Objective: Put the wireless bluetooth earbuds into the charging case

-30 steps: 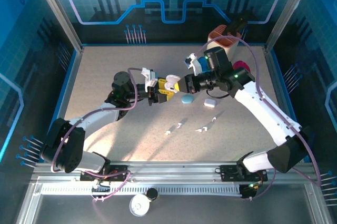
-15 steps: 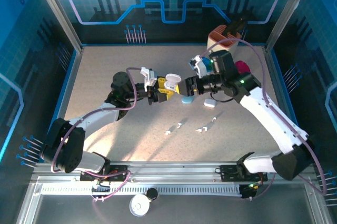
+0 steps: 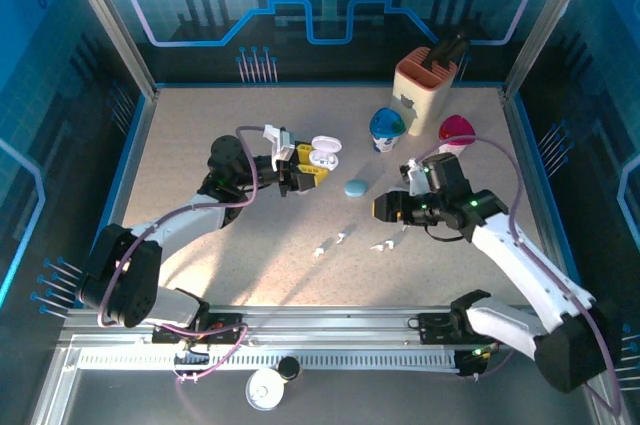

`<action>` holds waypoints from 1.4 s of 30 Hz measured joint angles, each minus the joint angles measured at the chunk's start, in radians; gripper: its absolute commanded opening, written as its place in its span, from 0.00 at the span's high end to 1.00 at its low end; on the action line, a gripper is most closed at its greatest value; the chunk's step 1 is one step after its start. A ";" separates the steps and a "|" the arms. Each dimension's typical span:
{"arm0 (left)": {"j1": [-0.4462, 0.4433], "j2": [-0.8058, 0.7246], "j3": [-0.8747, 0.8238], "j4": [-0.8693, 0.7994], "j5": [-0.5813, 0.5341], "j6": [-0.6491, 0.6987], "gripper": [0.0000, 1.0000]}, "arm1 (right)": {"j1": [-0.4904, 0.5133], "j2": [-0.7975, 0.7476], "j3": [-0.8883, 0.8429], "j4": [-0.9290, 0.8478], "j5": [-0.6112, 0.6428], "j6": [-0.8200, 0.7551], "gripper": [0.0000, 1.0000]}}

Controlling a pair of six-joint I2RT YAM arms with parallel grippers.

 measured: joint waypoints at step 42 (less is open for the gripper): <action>0.309 -0.086 -0.048 0.045 -0.011 -0.054 0.61 | 0.386 0.848 0.365 -0.026 -0.209 -0.102 0.51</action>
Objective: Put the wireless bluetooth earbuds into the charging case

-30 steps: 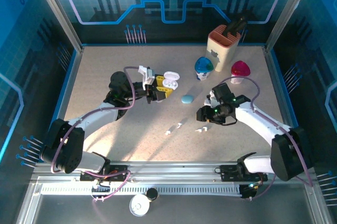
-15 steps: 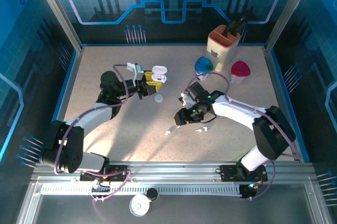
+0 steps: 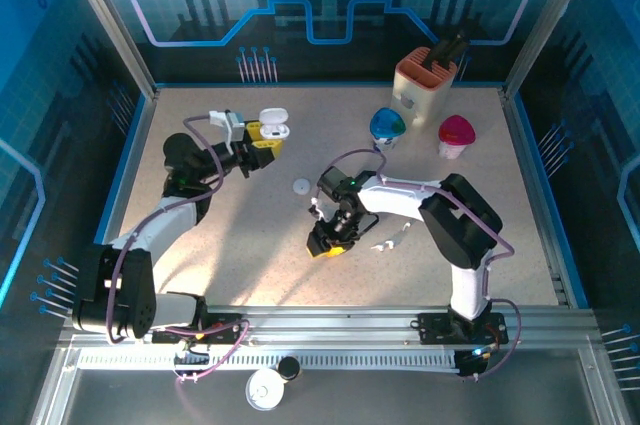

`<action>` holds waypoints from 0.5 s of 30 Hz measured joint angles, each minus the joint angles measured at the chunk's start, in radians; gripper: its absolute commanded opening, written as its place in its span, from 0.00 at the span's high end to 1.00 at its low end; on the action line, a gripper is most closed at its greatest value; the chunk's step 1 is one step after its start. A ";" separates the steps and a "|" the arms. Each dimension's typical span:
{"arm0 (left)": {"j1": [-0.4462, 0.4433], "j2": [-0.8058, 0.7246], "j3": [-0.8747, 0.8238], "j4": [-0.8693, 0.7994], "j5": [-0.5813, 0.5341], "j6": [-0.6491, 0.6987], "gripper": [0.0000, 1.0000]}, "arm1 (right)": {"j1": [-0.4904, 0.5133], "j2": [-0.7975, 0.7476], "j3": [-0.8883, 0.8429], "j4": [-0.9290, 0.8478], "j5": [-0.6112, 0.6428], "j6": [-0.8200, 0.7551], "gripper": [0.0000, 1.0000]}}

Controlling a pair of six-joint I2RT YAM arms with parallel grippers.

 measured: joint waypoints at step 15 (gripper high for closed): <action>0.008 -0.002 0.000 0.000 0.000 0.000 0.61 | -0.022 0.048 0.095 -0.008 0.011 0.026 0.52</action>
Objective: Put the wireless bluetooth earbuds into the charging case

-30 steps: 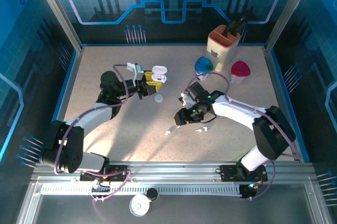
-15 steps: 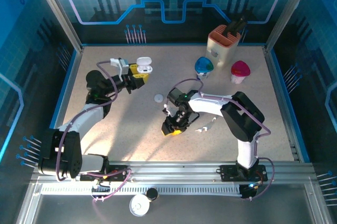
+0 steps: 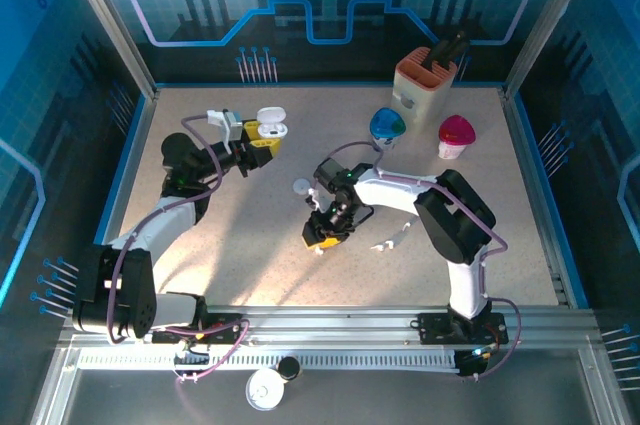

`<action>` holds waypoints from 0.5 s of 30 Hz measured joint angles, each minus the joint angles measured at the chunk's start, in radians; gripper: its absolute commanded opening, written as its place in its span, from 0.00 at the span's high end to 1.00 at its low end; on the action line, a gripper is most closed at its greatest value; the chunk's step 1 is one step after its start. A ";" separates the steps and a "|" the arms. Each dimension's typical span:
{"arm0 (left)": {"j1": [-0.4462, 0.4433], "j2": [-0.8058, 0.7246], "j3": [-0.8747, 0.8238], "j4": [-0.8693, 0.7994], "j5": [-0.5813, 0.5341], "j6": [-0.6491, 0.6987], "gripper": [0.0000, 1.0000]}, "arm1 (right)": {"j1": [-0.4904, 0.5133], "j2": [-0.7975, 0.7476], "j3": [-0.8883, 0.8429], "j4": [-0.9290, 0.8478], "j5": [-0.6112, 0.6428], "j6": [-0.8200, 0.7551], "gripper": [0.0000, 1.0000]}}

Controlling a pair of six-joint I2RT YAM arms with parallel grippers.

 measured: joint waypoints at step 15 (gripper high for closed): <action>0.040 -0.010 0.000 0.004 -0.050 -0.001 0.61 | 0.044 -0.048 0.056 -0.096 0.288 -0.042 0.60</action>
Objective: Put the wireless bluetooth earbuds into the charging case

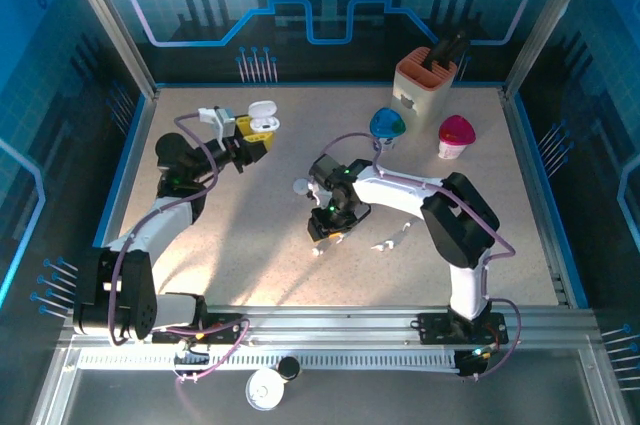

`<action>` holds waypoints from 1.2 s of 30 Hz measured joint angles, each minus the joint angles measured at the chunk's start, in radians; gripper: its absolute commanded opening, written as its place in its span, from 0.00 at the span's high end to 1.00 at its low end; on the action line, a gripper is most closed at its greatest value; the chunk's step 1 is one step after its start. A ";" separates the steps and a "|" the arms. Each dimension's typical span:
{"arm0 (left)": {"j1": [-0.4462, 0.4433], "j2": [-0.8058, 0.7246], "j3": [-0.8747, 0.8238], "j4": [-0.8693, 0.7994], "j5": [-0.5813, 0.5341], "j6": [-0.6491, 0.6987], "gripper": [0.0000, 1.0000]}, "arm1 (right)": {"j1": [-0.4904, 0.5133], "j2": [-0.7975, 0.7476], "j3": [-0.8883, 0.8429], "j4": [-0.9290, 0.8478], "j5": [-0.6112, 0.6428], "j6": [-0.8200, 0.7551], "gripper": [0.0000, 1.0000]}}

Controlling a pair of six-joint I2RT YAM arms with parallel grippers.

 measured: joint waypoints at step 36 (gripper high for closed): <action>0.109 0.031 0.020 0.023 -0.026 -0.026 0.60 | 0.332 0.283 0.377 -0.378 0.548 -0.054 0.67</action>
